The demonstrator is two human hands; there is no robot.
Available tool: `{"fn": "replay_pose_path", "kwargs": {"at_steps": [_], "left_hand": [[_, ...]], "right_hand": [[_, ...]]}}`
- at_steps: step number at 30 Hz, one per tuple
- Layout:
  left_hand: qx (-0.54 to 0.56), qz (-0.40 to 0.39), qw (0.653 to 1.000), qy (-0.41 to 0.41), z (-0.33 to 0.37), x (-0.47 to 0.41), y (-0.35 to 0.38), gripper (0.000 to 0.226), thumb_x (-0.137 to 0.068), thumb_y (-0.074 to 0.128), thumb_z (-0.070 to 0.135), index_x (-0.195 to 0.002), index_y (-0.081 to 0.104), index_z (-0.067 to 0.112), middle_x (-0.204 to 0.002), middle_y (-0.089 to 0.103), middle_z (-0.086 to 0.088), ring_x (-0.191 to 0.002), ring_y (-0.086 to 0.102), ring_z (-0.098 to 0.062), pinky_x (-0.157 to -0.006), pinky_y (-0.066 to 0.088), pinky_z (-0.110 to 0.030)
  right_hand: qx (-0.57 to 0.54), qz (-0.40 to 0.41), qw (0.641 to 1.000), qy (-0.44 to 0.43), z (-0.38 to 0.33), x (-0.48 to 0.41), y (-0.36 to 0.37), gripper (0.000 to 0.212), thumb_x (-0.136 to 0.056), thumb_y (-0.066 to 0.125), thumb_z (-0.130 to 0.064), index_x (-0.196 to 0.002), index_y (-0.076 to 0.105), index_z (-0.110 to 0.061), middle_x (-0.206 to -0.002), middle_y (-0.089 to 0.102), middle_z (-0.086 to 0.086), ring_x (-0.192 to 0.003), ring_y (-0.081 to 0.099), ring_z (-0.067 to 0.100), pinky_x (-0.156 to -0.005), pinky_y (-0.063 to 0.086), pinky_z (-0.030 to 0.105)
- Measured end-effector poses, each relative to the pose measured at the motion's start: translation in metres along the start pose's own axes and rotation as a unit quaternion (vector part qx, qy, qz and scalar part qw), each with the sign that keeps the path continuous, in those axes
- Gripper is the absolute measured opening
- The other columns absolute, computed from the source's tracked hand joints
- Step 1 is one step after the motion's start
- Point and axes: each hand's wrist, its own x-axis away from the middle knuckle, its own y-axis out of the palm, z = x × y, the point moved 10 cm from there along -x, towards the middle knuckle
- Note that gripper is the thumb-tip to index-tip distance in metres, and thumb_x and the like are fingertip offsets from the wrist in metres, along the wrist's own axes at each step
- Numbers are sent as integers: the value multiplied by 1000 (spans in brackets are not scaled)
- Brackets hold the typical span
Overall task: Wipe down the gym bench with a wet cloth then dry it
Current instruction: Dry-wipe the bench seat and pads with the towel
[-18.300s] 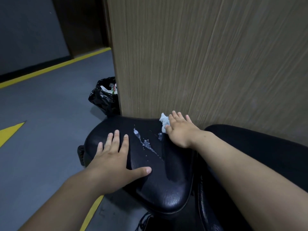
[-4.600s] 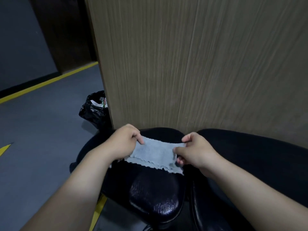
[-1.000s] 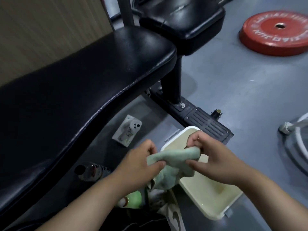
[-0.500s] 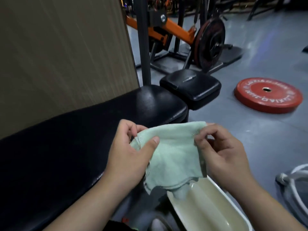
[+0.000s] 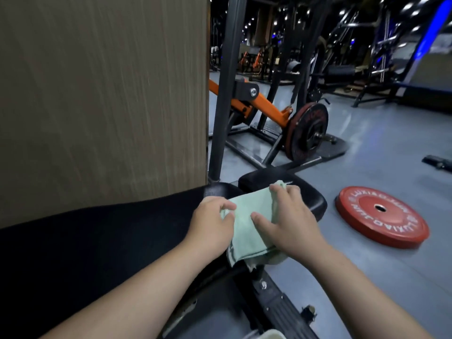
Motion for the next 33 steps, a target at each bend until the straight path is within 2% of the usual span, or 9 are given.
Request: {"fn": "replay_pose_path", "kwargs": {"at_steps": [2,3,6,9,12,15,22,29,33], "left_hand": [[-63,-58,996,-4,-10,-17,19,28,-95,58,16,-123,65,17,-141,43,7,-128,45,-10,-87,25,1],[-101,-94,990,-5,-15,-21,28,36,-95,58,16,-131,59,14,-152,33,2,-137,38,-14,-96,26,-7],[-214,-130,968,5,-22,-24,34,46,-92,56,21,-138,51,16,-163,13,-4,-146,22,-24,-113,28,-30],[-302,-90,949,19,-25,-21,16,52,-94,52,37,-143,41,24,-162,17,-1,-145,22,-24,-118,24,-43],[-385,-115,916,3,-45,-20,8,67,-94,45,54,-151,28,25,-161,21,2,-149,15,-25,-120,12,-56],[-433,-174,883,-47,-72,-19,9,87,-88,35,74,-156,14,24,-165,8,0,-152,3,-30,-118,4,-63],[-467,-183,863,-55,-81,-20,14,92,-87,29,78,-158,5,23,-166,-1,-2,-152,-1,-32,-118,5,-62],[-467,-200,860,-60,-81,-19,13,93,-87,26,80,-158,4,25,-166,-3,-1,-152,-2,-31,-116,3,-65],[-468,-209,856,-60,-80,-17,13,92,-87,24,80,-158,2,24,-166,-6,-1,-152,-4,-31,-115,-1,-68]], "right_hand": [[61,-43,997,-5,8,-20,19,74,-86,56,-57,-143,29,-19,-140,30,7,-122,47,31,-82,44,35],[109,-66,992,-11,10,-27,29,78,-87,54,-56,-147,25,-16,-152,20,14,-134,37,33,-93,44,37],[149,-84,984,-57,2,-39,51,71,-94,47,-45,-154,23,-14,-164,1,16,-149,10,31,-119,22,41],[54,-135,987,-65,-6,-36,81,59,-101,37,-45,-154,27,-20,-164,15,5,-151,9,22,-120,14,34],[88,-183,977,-68,0,-29,115,59,-103,21,-51,-157,12,-29,-166,2,-2,-152,-7,22,-122,-2,42],[86,-184,977,-58,4,-42,125,61,-101,17,-57,-157,6,-35,-166,-5,-5,-151,-13,21,-122,-6,47],[105,-198,972,-72,-20,-116,155,80,-89,17,-78,-156,12,-36,-166,-2,0,-152,-8,28,-120,-6,53],[8,-173,980,-101,-17,-105,137,55,-102,36,-51,-151,37,-25,-162,23,-4,-152,10,18,-123,12,41],[-32,-131,982,-130,6,-60,100,49,-101,50,-39,-145,48,-18,-154,40,-5,-148,22,9,-118,20,24]]}}
